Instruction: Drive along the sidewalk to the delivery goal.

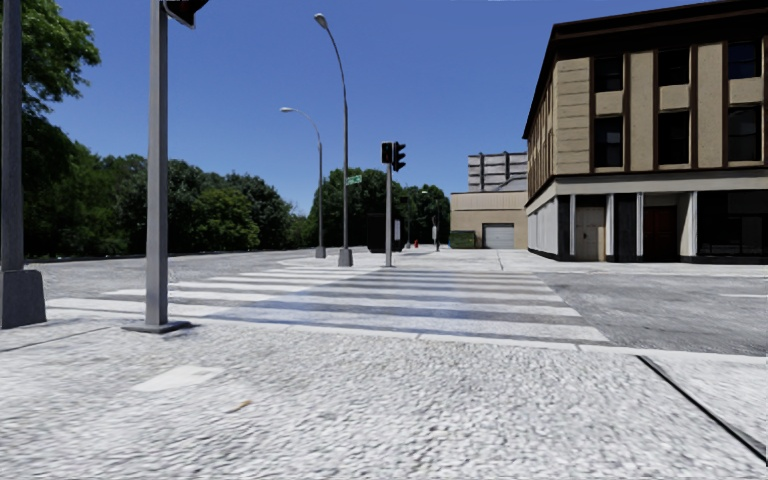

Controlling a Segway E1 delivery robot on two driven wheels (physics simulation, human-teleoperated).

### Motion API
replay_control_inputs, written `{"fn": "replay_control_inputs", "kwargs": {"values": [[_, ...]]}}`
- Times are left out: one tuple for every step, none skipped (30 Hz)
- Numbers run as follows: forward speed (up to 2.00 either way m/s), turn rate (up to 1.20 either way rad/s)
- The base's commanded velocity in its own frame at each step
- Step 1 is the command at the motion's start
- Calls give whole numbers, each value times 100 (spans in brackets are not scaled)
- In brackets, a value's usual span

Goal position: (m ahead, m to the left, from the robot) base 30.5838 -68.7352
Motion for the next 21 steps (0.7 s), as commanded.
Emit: {"fn": "replay_control_inputs", "kwargs": {"values": [[200, -35], [200, -35], [200, -35], [200, -35], [200, -35], [200, -35], [200, -35], [200, -35], [200, -35], [200, -35], [200, -35], [200, -35], [200, -35], [200, -35], [200, -35], [200, -35], [200, -35], [200, -35], [200, -35], [200, -35], [200, -35]]}}
